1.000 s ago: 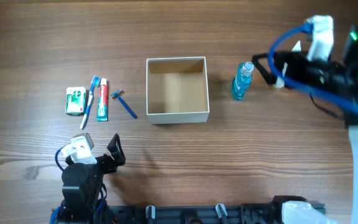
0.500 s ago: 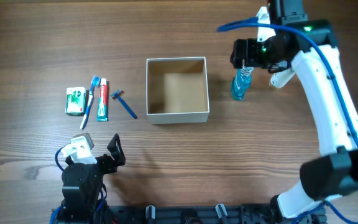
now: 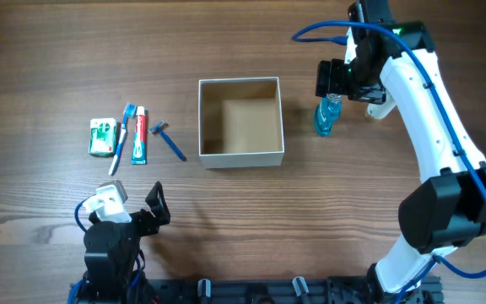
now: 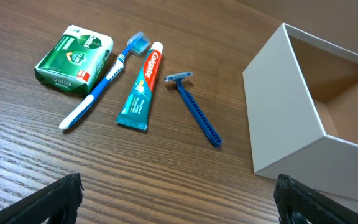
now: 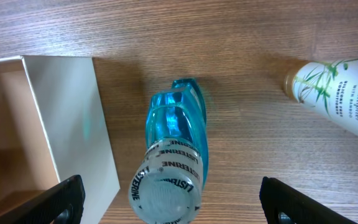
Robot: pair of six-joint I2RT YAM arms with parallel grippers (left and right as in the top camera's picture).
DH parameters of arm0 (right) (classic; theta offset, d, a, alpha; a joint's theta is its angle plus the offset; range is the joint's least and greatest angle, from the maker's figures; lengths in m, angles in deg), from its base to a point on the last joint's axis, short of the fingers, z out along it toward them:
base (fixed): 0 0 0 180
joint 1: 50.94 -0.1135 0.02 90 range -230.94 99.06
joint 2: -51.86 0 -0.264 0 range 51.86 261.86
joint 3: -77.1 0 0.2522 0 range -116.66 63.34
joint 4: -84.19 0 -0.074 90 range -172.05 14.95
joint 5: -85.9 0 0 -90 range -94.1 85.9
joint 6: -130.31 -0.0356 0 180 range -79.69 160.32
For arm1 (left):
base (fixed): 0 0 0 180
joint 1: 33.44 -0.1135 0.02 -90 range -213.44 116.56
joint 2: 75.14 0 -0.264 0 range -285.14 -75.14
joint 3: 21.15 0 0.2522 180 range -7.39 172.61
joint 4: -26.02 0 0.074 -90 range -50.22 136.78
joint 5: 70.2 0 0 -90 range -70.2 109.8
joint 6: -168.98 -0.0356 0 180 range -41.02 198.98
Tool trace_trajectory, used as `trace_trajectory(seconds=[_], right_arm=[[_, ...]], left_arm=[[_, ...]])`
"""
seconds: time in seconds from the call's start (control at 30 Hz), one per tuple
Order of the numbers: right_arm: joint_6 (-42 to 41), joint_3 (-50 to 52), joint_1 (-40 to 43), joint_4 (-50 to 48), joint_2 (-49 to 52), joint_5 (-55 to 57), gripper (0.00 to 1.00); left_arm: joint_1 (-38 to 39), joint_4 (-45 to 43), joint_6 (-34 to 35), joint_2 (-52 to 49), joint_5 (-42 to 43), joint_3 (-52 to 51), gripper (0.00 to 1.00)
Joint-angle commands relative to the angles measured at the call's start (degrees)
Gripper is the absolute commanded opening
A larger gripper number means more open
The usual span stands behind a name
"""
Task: Pack container
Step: 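Reach the right gripper to the blue Listerine bottle and grasp it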
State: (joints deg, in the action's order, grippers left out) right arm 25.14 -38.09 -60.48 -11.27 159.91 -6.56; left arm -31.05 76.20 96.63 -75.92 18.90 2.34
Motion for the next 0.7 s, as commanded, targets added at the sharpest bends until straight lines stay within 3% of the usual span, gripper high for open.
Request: trace_trajectory(seconds=[0.0,0.37,0.47,0.67], right_arm=[[-1.53,-0.87,-0.42,0.24,2.91,1.49,0.91],[-1.33,0.66,-0.42,-0.02,4.83,1.16,0.88],[-1.31,0.66,-0.42,-0.20,5.03,1.18,0.80],[-1.29,1.31,-0.59,-0.44,5.03,1.16,0.78]], left_arm=[[-0.44,0.24,-0.92,0.61,1.09,-0.81,1.00],[-0.44,0.24,-0.92,0.61,1.09,-0.81,1.00],[-0.44,0.24,-0.92,0.61,1.09,-0.81,1.00],[-0.44,0.24,-0.92,0.61,1.09,-0.81,1.00]])
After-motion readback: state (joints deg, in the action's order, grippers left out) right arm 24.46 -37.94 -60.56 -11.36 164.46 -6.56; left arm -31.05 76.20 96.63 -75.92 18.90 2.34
